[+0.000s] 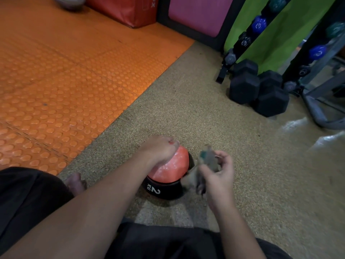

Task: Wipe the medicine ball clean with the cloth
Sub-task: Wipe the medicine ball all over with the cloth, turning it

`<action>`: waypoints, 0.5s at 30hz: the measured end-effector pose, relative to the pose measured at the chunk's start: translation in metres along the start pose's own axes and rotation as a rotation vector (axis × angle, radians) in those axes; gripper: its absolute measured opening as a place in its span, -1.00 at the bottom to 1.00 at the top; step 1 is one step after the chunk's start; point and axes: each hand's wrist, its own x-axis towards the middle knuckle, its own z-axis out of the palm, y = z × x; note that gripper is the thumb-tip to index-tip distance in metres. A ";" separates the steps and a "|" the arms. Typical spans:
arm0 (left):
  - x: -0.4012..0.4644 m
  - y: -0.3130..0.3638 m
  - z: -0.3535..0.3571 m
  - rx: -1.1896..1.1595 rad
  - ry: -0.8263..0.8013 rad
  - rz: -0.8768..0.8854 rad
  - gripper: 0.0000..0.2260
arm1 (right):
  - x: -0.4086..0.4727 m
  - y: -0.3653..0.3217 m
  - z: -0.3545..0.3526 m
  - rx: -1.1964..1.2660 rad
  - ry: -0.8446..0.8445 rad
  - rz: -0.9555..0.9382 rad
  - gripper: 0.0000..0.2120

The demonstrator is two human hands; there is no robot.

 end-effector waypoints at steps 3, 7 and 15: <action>0.004 -0.002 0.002 0.088 -0.026 0.086 -0.52 | 0.017 -0.011 -0.023 0.569 0.010 0.320 -0.54; 0.004 -0.003 0.003 -0.065 -0.026 0.156 -0.65 | 0.023 -0.019 -0.052 0.698 -0.033 0.447 -0.59; 0.008 -0.013 0.005 -0.129 0.019 0.136 -0.57 | 0.033 -0.014 -0.062 0.404 0.333 0.349 -0.71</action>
